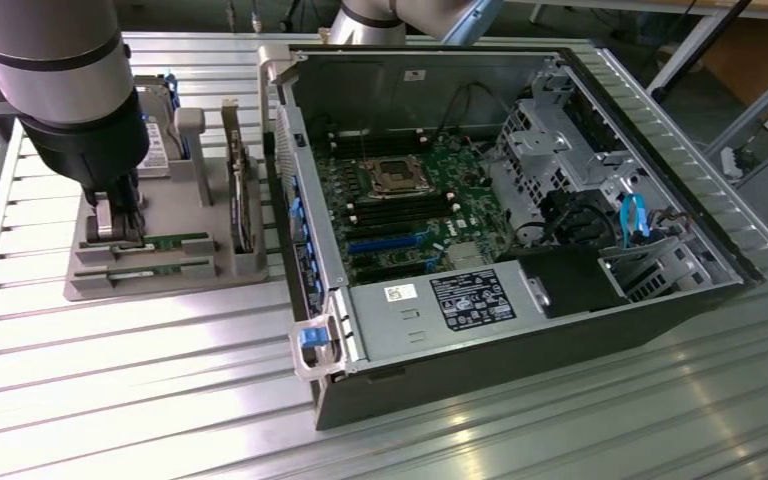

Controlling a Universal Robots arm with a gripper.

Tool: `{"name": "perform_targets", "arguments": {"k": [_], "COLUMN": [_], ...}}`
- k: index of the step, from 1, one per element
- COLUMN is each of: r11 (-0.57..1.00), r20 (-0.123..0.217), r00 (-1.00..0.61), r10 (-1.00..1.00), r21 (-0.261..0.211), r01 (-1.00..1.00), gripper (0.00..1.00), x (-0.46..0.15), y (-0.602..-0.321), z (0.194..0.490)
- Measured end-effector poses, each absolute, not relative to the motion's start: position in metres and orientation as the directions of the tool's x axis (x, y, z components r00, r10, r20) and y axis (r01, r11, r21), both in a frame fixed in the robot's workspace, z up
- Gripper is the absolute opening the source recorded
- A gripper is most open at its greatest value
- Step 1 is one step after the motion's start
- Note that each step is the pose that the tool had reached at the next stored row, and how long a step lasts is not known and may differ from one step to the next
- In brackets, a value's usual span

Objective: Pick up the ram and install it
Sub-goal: 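Pick up the ram and move it above insertion slot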

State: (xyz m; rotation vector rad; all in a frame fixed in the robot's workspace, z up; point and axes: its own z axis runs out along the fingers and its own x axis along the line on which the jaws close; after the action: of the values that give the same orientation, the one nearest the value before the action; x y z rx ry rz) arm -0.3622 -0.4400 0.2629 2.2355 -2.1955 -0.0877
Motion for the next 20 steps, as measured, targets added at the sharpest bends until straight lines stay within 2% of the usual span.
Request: {"name": "perform_targets", "arguments": {"k": [9, 20], "r11": [-0.019, -0.019], "r20": [-0.035, -0.035], "r00": [0.017, 0.017], "r10": [-0.999, -0.999], "r21": [0.044, 0.044], "r01": [-0.999, -0.999], "gripper": [0.29, 0.29], "x": [-0.351, -0.351], "y": [-0.440, -0.440], "z": [0.263, 0.238]}}
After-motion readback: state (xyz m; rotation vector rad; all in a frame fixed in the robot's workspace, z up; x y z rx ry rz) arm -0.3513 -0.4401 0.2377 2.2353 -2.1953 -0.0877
